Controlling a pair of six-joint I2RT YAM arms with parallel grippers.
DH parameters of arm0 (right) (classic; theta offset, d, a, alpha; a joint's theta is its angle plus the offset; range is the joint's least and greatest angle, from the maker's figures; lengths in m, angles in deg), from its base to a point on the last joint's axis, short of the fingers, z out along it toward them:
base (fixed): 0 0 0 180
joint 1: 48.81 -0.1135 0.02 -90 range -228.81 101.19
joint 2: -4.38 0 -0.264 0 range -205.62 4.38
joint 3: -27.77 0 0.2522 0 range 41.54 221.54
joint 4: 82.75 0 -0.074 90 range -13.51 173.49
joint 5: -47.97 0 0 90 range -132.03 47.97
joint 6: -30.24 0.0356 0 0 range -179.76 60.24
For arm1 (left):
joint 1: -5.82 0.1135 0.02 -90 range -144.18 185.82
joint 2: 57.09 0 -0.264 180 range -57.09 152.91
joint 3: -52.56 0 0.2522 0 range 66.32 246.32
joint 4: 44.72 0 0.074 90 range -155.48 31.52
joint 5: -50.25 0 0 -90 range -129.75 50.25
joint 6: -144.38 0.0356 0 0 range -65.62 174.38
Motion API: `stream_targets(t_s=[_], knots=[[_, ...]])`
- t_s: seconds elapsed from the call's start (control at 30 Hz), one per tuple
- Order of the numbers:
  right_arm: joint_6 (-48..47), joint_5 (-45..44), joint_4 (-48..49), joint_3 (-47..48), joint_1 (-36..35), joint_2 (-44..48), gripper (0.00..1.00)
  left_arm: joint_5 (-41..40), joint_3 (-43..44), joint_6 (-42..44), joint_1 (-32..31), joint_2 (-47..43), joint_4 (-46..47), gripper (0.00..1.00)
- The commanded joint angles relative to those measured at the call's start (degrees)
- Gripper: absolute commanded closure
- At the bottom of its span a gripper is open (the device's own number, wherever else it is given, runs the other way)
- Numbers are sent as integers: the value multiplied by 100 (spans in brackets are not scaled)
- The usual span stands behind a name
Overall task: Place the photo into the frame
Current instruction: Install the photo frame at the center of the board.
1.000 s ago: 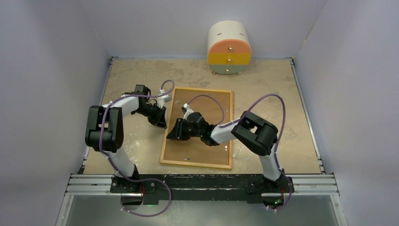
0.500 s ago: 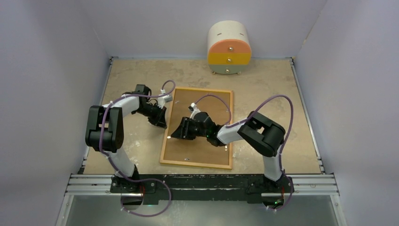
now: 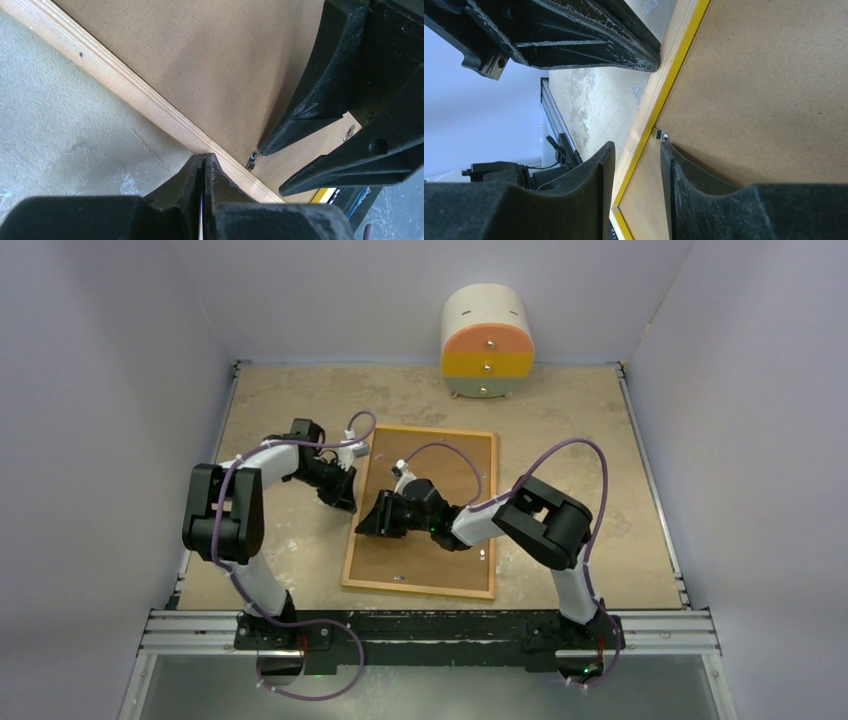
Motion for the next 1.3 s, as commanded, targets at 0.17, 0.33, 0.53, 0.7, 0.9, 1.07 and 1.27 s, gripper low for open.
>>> stream_targets(t_s=[0.17, 0.33, 0.53, 0.7, 0.9, 1.07, 1.27], knots=[[-98, 166, -491, 28, 584, 442, 48, -289, 228, 34, -155, 109, 265, 93], [-659, 48, -1455, 578, 1325, 559, 34, -391, 786, -317, -113, 152, 420, 64], [-1039, 184, -2017, 1584, 1977, -54, 36, -342, 1771, -851, -93, 805, 672, 52], [-1204, 405, -2482, 2539, 2071, -730, 44, -55, 2400, -978, -92, 1526, 520, 58], [-1174, 668, -2613, 3050, 2077, -1162, 48, -120, 2327, -897, -60, 1605, 604, 72], [-984, 694, -2363, 3207, 2074, -1390, 51, -68, 2134, -865, -31, 1584, 656, 79], [-667, 886, -2139, 3292, 2038, -1612, 54, -53, 1930, -860, -22, 1567, 751, 82]])
